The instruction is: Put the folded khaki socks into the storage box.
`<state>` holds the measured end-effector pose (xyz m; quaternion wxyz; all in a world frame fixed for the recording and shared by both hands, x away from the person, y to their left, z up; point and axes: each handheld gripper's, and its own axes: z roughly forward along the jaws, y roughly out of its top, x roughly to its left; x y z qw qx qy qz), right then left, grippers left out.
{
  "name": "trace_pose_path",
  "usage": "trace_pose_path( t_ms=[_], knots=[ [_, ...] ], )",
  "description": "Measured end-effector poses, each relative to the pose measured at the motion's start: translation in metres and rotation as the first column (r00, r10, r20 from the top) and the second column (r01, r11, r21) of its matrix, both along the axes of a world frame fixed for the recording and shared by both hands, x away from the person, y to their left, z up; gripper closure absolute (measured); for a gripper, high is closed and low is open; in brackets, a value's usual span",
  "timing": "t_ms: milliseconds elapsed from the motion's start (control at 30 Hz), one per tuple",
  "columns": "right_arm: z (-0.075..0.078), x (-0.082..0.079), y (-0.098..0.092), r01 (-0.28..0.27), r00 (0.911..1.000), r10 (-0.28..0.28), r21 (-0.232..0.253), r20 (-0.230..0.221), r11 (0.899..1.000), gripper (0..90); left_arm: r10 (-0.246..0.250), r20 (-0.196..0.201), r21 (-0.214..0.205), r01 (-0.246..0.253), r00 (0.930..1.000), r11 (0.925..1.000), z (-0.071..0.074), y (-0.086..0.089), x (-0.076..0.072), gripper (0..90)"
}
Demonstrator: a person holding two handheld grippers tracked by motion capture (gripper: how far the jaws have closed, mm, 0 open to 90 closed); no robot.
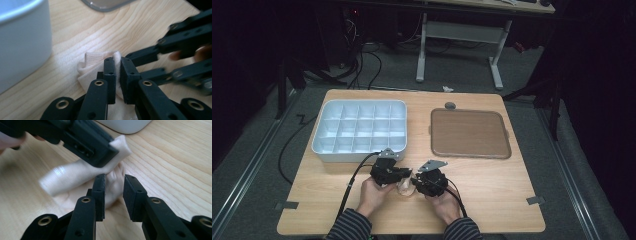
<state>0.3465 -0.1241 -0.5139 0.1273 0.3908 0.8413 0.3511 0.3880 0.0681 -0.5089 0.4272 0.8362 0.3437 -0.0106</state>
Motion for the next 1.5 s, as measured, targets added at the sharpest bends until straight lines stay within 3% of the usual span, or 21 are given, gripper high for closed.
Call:
trace_pose_path(
  t_ms=[167,300,433,567,867,1067,1333,1500],
  knots=[
    [0.008,-0.011,-0.008,0.003,0.9998,-0.004,0.015,0.019,1.0,71.8,0.003,0.004,0.006,-0.003,1.0,1.0,-0.001,0.0,-0.001,83.8],
    [0.016,-0.029,-0.011,-0.021,0.999,0.02,0.028,0.04,0.999,71.8,0.005,0.01,0.018,-0.005,0.9999,0.9998,-0.002,-0.001,-0.002,83.7],
    [0.02,-0.039,-0.006,-0.052,0.9974,0.05,0.037,0.052,0.998,70.7,0.01,0.013,0.02,-0.01,0.9999,0.9997,-0.002,-0.002,-0.002,83.7],
    [0.019,-0.044,0.007,-0.089,0.9942,0.088,0.015,0.062,0.996,69.5,0.013,0.014,0.024,-0.014,0.9998,0.9996,-0.002,-0.002,-0.003,83.7],
    [0.017,-0.038,0.021,-0.094,0.9937,0.093,0.002,0.062,0.996,65.8,0.01,0.012,0.024,-0.011,0.9999,0.9996,-0.002,-0.002,-0.003,83.7],
    [0.012,-0.036,0.023,-0.108,0.9925,0.111,-0.044,0.052,0.993,84.2,0.009,0.015,0.019,-0.01,0.9998,0.9998,-0.001,-0.002,-0.003,83.7],
    [0.011,-0.041,0.012,-0.103,0.992,0.107,-0.058,0.067,0.993,86.5,0.009,0.023,0.007,-0.009,0.9997,0.9999,0.002,0.001,-0.002,83.6],
    [0.007,-0.04,0.004,-0.085,0.9951,0.087,-0.031,0.047,0.996,86.7,0.007,0.026,0.01,-0.007,0.9996,0.9999,0.001,-0.004,-0.001,83.5]
  ],
)
